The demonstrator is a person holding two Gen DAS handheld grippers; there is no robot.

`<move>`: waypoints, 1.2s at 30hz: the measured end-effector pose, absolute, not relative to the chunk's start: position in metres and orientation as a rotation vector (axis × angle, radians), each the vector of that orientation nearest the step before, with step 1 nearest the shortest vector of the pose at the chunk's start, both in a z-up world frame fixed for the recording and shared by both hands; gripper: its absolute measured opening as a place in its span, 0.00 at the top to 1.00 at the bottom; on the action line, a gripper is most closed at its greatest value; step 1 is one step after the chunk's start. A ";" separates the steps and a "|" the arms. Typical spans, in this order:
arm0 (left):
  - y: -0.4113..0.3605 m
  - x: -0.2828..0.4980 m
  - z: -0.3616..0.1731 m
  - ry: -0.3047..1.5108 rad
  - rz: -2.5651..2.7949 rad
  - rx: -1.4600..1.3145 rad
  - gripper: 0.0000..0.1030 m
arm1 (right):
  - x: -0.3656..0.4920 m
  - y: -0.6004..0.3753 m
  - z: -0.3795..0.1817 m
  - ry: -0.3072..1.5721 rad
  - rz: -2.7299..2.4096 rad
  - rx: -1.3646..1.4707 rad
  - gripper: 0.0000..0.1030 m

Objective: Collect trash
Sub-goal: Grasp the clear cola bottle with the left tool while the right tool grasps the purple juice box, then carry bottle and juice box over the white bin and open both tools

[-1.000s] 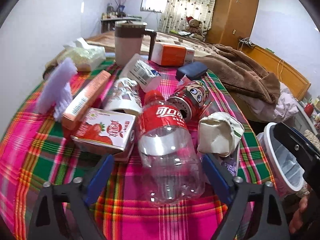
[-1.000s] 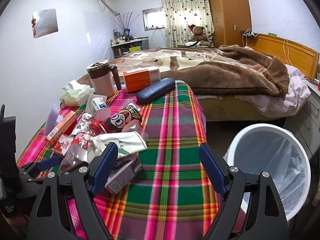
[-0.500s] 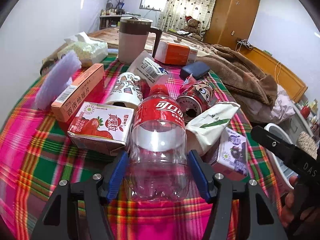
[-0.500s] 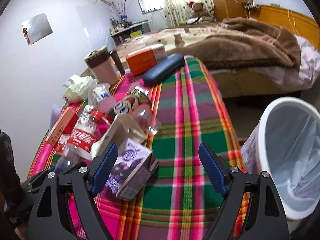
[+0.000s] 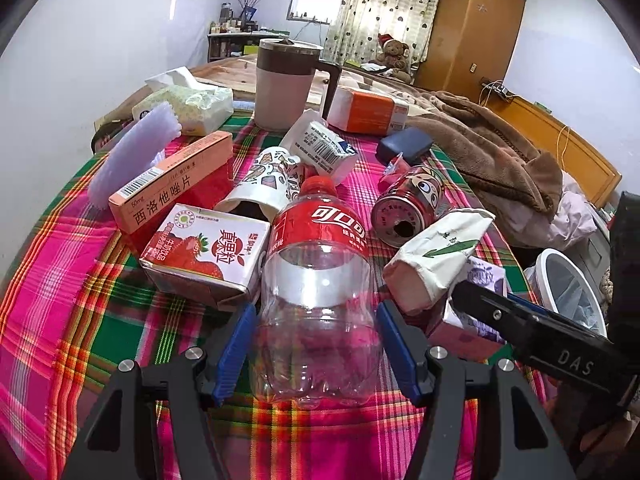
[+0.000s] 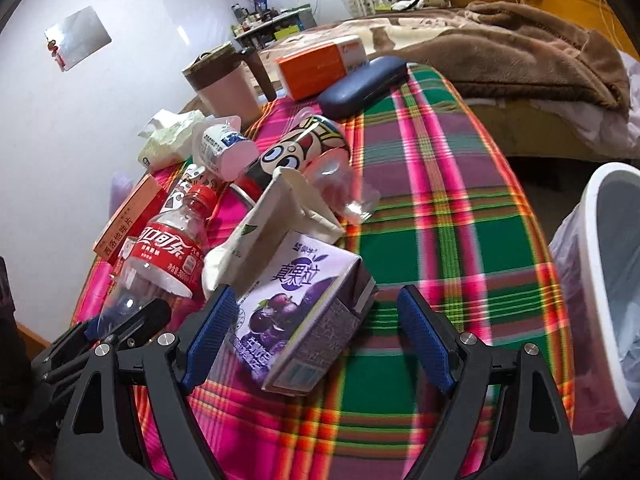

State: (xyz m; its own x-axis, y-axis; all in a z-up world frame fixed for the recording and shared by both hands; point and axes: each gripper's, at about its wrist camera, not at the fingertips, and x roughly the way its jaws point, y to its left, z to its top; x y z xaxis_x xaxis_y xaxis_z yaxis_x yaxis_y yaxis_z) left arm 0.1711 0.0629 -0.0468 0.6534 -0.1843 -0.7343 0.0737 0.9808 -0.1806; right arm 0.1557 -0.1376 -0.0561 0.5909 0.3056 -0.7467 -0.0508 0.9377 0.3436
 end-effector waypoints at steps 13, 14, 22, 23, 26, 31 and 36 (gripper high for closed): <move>0.068 0.181 -0.048 0.861 -0.148 -0.146 0.39 | 0.160 -0.138 -0.060 0.935 0.246 0.392 0.31; 0.068 0.182 -0.047 0.861 -0.147 -0.144 0.39 | 0.158 -0.140 -0.058 0.920 0.244 0.396 0.38; 0.065 0.194 -0.043 0.862 -0.163 -0.136 0.39 | 0.152 -0.146 -0.049 0.870 0.258 0.399 0.50; 0.063 0.197 -0.045 0.871 -0.164 -0.130 0.39 | 0.151 -0.146 -0.048 0.865 0.263 0.391 0.51; 0.058 0.202 -0.048 0.894 -0.169 -0.108 0.39 | 0.148 -0.144 -0.043 0.850 0.270 0.359 0.52; 0.057 0.205 -0.050 0.904 -0.169 -0.118 0.39 | 0.140 -0.145 -0.034 0.807 0.255 0.299 0.54; 0.057 0.199 -0.048 0.888 -0.167 -0.139 0.40 | 0.139 -0.154 -0.033 0.795 0.238 0.300 0.55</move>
State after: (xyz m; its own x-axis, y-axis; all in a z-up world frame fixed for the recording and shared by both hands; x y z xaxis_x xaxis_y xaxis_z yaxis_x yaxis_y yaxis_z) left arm 0.1992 0.0571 -0.0480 0.6194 -0.2025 -0.7585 0.0873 0.9779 -0.1898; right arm 0.1395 -0.1542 -0.0328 0.6774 0.3201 -0.6623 -0.0969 0.9313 0.3510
